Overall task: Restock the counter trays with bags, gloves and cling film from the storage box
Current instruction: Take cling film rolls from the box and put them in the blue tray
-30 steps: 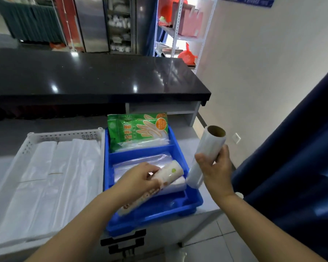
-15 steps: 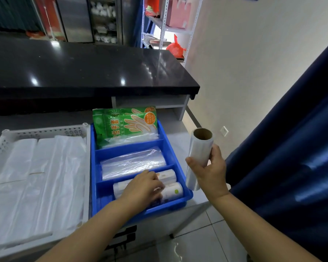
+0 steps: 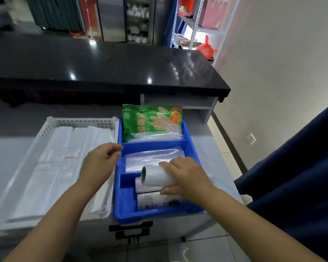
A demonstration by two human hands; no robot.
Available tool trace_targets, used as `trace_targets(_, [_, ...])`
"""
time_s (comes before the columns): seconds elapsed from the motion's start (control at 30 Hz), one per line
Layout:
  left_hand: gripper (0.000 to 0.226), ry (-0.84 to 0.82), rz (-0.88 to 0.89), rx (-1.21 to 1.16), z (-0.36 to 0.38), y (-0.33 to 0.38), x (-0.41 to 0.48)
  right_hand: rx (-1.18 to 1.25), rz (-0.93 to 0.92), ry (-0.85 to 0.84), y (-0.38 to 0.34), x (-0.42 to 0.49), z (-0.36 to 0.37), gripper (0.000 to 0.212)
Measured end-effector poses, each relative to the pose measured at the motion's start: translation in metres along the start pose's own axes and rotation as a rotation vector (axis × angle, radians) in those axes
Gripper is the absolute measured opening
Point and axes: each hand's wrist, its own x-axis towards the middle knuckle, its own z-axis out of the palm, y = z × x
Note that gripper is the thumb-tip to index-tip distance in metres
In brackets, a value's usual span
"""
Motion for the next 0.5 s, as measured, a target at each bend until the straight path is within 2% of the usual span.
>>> trace_targets(0.1, [0.018,0.013,-0.041,-0.020,-0.011,-0.006,-0.010,-0.101,-0.107,-0.195,-0.005,0.008,0.021,0.064])
trace_targets(0.2, [0.017,0.005,-0.087,-0.004,-0.014,-0.011,-0.021,-0.092,-0.099,-0.324,-0.005,0.013,0.036,0.062])
trace_targets(0.5, [0.015,0.031,-0.140,0.061,-0.021,-0.008,-0.039,-0.047,-0.106,-0.317,-0.005,0.012,0.038,0.058])
